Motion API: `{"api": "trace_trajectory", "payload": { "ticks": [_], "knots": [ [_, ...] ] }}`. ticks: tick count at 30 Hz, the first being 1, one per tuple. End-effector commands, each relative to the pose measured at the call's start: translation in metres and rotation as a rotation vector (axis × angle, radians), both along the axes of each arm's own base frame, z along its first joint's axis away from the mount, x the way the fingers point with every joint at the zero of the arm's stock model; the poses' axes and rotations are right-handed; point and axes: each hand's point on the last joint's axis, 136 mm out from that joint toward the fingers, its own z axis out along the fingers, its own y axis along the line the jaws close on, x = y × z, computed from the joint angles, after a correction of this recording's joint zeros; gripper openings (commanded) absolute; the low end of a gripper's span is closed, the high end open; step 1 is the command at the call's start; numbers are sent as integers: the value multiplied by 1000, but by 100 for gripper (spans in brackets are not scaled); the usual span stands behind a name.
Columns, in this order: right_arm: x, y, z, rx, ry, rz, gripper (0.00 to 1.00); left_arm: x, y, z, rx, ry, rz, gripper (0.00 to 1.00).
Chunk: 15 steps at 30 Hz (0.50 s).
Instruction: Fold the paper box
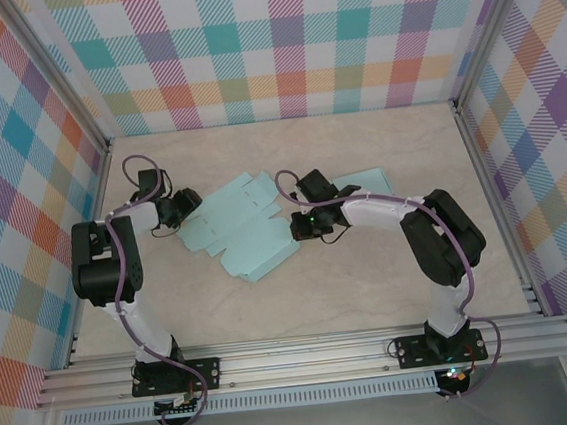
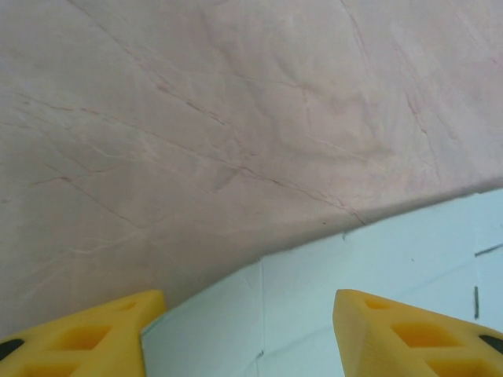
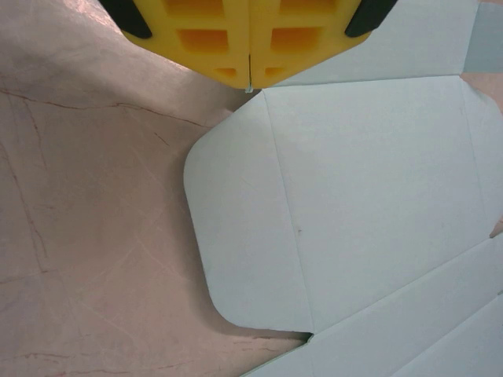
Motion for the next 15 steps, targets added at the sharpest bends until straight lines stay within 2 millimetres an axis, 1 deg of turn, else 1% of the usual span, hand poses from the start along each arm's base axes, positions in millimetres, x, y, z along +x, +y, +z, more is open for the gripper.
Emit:
{"api": "trace_trajectory", "payload": {
  "ticks": [1,4,5,8,9,11,14,15],
  "knots": [
    [5,5,7,32,-12,3,0,-7,-5,2,-55,-9,-9,57],
    [5,7,7,39,-7,7,0,-7,-8,3,-66,-17,-20,46],
    [5,8,7,42,-6,7,0,-5,-7,3,-64,-18,-20,43],
    [5,9,6,48,-1,9,0,-2,-7,-1,-61,-8,-28,33],
    [5,9,6,49,0,8,0,0,-7,-1,-59,-7,-30,31],
    [4,9,6,49,3,8,0,3,-7,-2,-53,-4,-37,30],
    [2,8,6,49,6,10,0,9,-7,2,-44,-11,-63,15],
    [1,7,6,47,5,9,0,11,-8,5,-40,-17,-77,7]
  ]
}}
